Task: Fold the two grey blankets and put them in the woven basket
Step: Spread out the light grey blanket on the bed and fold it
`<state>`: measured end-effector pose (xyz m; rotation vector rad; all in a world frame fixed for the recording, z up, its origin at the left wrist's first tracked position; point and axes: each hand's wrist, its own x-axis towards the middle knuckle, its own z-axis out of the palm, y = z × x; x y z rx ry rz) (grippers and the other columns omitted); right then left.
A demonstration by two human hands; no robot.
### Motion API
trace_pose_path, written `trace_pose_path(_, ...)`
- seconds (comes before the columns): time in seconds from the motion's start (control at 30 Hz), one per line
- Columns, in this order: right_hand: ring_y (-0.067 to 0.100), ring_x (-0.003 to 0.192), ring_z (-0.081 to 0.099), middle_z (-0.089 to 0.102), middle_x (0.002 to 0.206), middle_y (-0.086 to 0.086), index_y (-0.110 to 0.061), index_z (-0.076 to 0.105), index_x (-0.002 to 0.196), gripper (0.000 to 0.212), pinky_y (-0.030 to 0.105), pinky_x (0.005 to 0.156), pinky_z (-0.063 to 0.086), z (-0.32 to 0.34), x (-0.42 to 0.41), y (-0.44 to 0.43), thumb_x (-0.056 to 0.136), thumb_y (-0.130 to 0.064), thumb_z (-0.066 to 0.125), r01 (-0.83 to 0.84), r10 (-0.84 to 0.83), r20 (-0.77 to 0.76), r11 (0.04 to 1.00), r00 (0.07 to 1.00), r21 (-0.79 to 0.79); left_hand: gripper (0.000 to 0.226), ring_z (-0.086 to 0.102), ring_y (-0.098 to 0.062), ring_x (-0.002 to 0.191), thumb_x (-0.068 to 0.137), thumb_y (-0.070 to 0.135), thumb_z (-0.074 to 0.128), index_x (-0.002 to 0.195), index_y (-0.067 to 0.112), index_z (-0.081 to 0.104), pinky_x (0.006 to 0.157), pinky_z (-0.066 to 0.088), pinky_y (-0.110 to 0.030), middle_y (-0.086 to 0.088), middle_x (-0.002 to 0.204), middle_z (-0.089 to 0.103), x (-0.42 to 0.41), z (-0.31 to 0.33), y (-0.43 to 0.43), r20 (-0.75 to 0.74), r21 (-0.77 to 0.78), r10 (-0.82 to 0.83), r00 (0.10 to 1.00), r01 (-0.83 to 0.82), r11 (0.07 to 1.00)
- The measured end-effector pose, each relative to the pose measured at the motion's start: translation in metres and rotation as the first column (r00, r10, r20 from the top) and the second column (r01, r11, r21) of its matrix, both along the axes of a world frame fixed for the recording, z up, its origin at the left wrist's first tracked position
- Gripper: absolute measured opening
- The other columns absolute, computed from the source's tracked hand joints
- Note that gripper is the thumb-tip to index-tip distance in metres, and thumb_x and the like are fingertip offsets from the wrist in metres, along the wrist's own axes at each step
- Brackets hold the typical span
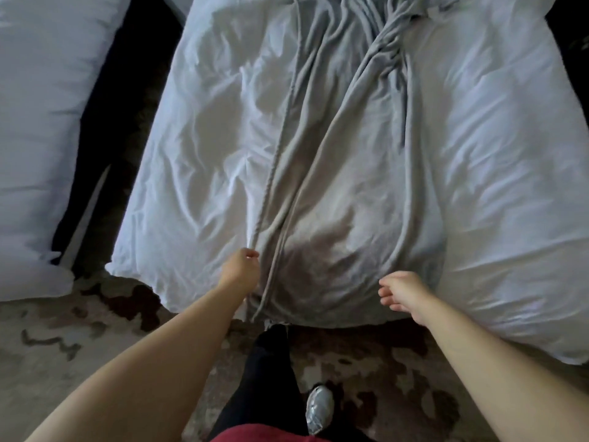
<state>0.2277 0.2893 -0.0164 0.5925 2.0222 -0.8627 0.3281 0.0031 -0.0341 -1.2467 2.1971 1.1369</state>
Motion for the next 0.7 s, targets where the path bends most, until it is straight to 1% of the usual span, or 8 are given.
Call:
trace_pose_path(0.13,0.008,0.042,0.052,0.058,0.065,0.003,-0.018,0.055,0.076,0.019,0.017,0.040,0.037,-0.027,-0.072,-0.090,0.094,-0.012,0.050,-0.039,0.031,-0.100,0.996,0.994,-0.080,0.031,0.057,-0.028,0.105,0.091,0.013,0.048,0.120,0.015,0.057,0.083,0.041,-0.029,-0.010,0.117,0.061,-0.073,-0.031,-0.025,-0.124,-0.081,0.039,0.991,-0.049,0.995)
trace_pose_path(0.27,0.008,0.039,0.052,0.057,0.063,0.005,-0.015,0.055,0.072,0.023,0.015,0.035,0.037,-0.060,-0.130,-0.176,0.094,-0.012,0.050,-0.042,0.027,-0.165,0.995,0.986,-0.088,0.032,0.058,-0.020,0.093,0.088,0.025,0.060,0.119,0.016,0.056,0.077,0.042,-0.026,0.003,0.095,0.060,-0.119,-0.059,-0.051,-0.130,-0.008,0.149,0.980,-0.151,0.988)
trace_pose_path(0.33,0.019,0.055,0.061,0.063,0.070,0.009,-0.011,0.060,0.079,0.024,0.024,0.048,0.050,-0.075,-0.150,-0.209,0.092,-0.029,0.052,-0.072,0.064,-0.166,0.997,0.984,-0.039,0.024,0.060,-0.014,0.083,0.085,0.030,0.066,0.106,0.020,0.060,0.070,0.042,-0.022,0.010,0.083,0.058,-0.134,-0.071,-0.065,-0.113,0.060,0.135,0.984,-0.129,0.990)
trace_pose_path(0.37,0.026,0.067,0.065,0.067,0.077,0.012,-0.009,0.062,0.084,0.033,0.032,0.060,0.057,-0.081,-0.156,-0.220,0.089,-0.040,0.053,-0.113,0.114,-0.148,0.993,0.982,0.016,0.020,0.058,-0.011,0.078,0.084,0.029,0.068,0.100,0.023,0.059,0.063,0.042,-0.019,0.013,0.079,0.057,-0.139,-0.075,-0.072,-0.105,0.085,0.082,0.991,-0.073,0.994)
trace_pose_path(0.43,0.033,0.085,0.068,0.069,0.094,0.015,-0.003,0.065,0.098,0.048,0.041,0.072,0.059,-0.088,-0.163,-0.233,0.083,-0.048,0.057,-0.161,0.173,-0.092,0.979,0.981,0.125,0.017,0.052,-0.004,0.069,0.083,0.024,0.069,0.092,0.026,0.054,0.052,0.034,-0.009,0.015,0.076,0.056,-0.142,-0.077,-0.086,-0.096,0.108,-0.006,0.995,0.016,0.994)
trace_pose_path(0.53,0.033,0.095,0.068,0.070,0.106,0.019,0.000,0.067,0.108,0.042,0.043,0.081,0.058,-0.093,-0.163,-0.231,0.082,-0.032,0.059,-0.217,0.232,-0.037,0.949,0.972,0.230,0.016,0.051,-0.011,0.070,0.082,0.013,0.065,0.087,0.020,0.053,0.052,0.033,-0.011,0.008,0.075,0.055,-0.135,-0.072,-0.103,-0.127,0.023,0.089,0.988,-0.087,0.996)
trace_pose_path(0.63,0.027,0.071,0.069,0.072,0.094,0.018,-0.001,0.067,0.098,0.028,0.031,0.058,0.056,-0.087,-0.163,-0.225,0.086,-0.023,0.055,-0.110,0.109,0.013,0.983,0.994,0.150,0.017,0.048,-0.017,0.078,0.080,0.004,0.054,0.090,0.017,0.055,0.064,0.029,-0.020,0.003,0.087,0.050,-0.129,-0.058,-0.103,-0.184,-0.137,0.165,0.969,-0.192,0.972)
trace_pose_path(0.7,0.027,0.070,0.067,0.069,0.092,0.018,-0.001,0.065,0.100,0.026,0.032,0.060,0.053,-0.082,-0.167,-0.226,0.088,-0.021,0.054,-0.057,0.058,-0.003,0.987,0.998,0.148,0.016,0.049,-0.017,0.075,0.079,0.007,0.056,0.087,0.021,0.055,0.064,0.031,-0.023,0.006,0.083,0.050,-0.135,-0.047,-0.087,-0.247,-0.094,0.099,0.964,-0.126,0.988)
